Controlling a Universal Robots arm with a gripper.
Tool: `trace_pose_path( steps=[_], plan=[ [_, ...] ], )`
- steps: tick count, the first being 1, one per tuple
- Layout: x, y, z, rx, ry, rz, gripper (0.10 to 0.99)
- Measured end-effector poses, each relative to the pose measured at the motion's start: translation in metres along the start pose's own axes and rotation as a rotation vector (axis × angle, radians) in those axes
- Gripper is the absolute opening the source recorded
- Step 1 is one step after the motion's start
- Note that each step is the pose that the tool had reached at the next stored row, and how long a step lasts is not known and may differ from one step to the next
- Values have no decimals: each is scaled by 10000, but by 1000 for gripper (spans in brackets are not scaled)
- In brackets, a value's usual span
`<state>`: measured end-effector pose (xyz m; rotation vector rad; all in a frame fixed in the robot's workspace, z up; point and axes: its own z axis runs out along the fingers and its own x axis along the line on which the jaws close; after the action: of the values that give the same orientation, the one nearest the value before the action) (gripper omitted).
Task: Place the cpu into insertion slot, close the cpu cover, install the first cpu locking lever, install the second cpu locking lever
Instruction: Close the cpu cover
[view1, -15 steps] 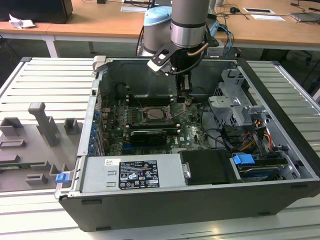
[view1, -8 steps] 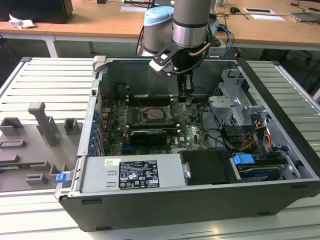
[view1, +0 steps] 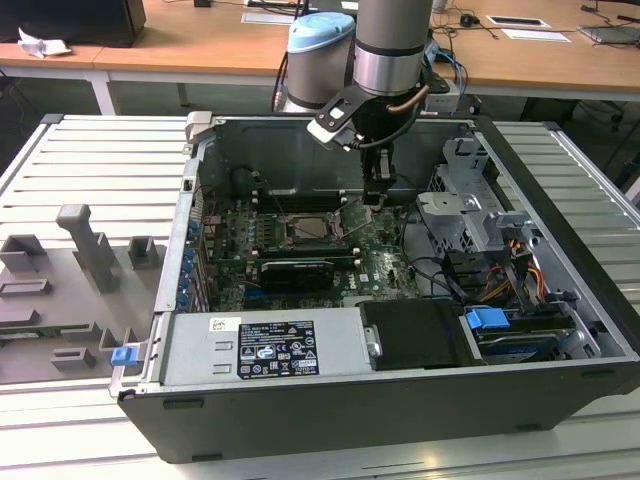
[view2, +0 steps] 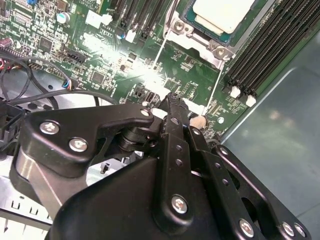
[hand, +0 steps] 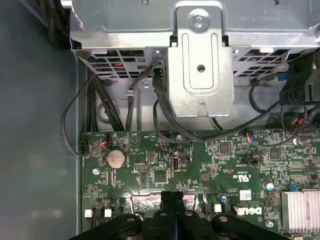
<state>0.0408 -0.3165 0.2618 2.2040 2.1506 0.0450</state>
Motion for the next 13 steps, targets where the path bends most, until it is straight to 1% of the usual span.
trace_pose_path(
  steps=[6, 13],
  plan=[
    [1, 43, 3, 0, 0, 1, 106],
    [3, 114, 7, 1, 0, 1, 106]
  ],
)
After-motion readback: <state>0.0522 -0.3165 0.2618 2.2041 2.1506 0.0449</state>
